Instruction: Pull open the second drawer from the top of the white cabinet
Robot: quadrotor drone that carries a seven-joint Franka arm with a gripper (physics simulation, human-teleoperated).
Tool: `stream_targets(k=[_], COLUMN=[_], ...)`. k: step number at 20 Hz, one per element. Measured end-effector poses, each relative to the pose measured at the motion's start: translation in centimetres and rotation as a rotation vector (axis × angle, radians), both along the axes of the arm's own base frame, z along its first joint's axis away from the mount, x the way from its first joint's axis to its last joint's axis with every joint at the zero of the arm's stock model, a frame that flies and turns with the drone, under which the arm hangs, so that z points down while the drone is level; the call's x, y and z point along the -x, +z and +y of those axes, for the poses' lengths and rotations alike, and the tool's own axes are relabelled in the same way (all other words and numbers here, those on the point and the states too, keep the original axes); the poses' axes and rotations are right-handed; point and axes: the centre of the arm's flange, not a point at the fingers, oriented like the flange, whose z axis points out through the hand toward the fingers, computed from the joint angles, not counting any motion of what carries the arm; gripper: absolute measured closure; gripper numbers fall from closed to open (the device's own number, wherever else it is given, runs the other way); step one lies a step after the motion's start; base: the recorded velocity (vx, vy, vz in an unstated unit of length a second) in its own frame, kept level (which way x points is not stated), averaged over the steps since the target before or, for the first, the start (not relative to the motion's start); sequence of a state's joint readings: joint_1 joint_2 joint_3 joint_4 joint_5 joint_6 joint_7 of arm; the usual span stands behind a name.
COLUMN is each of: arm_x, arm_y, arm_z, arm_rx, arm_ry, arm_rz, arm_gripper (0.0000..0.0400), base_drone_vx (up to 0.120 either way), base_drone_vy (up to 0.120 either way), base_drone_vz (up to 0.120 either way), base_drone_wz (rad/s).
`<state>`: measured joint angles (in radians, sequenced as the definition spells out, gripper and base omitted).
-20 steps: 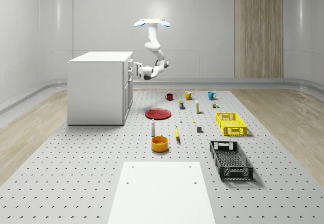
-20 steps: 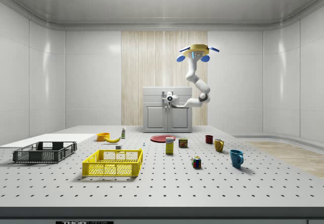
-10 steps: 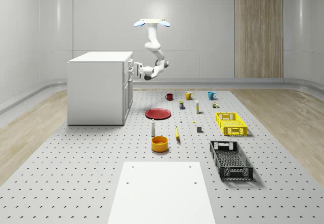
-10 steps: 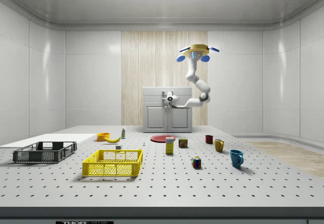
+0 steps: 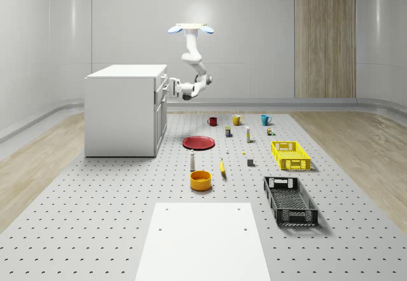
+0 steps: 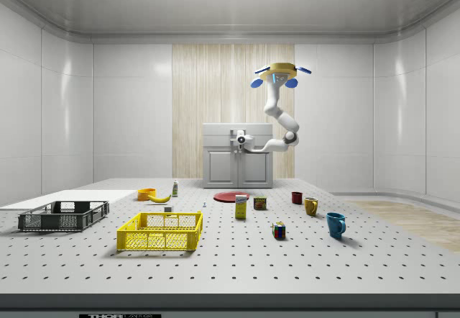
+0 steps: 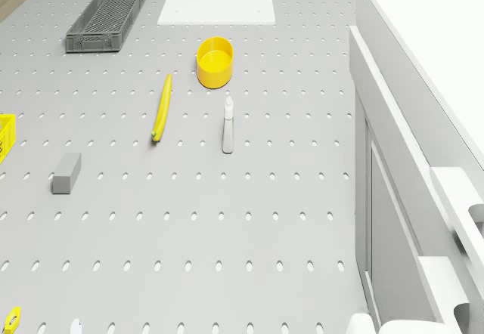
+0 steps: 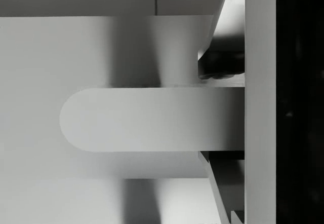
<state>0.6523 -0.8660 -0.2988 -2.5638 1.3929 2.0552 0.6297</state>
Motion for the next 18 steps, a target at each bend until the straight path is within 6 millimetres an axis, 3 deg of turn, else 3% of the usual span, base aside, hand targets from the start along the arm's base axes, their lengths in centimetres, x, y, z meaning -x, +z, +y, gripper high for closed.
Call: stream_targets(k=[5,10,14,15,18], arm_x=[-0.1,-0.4,-0.1,0.2,-0.1], arm_y=[-0.3,-1.0,-0.3,0.3,-0.2], arm_z=[-1.3,-2.6,-3.8,-4.2,-4.8], arm_rx=[-0.011,-0.017,-0.011,0.009,0.000], arm_ry=[0.000,0.001,0.000,-0.001,-0.001], arm_rz=[-0.010,-0.022,0.011,0.010,-0.014], arm_gripper=[0.0264,0.0255,0.0262,0.0217,0.0243], base_drone_vx=[0.000,0.000,0.000,0.000,0.000], base_drone_vy=[0.000,0.000,0.000,0.000,0.000], base_drone_vz=[0.000,0.000,0.000,0.000,0.000], base_drone_wz=[0.000,0.000,0.000,0.000,0.000])
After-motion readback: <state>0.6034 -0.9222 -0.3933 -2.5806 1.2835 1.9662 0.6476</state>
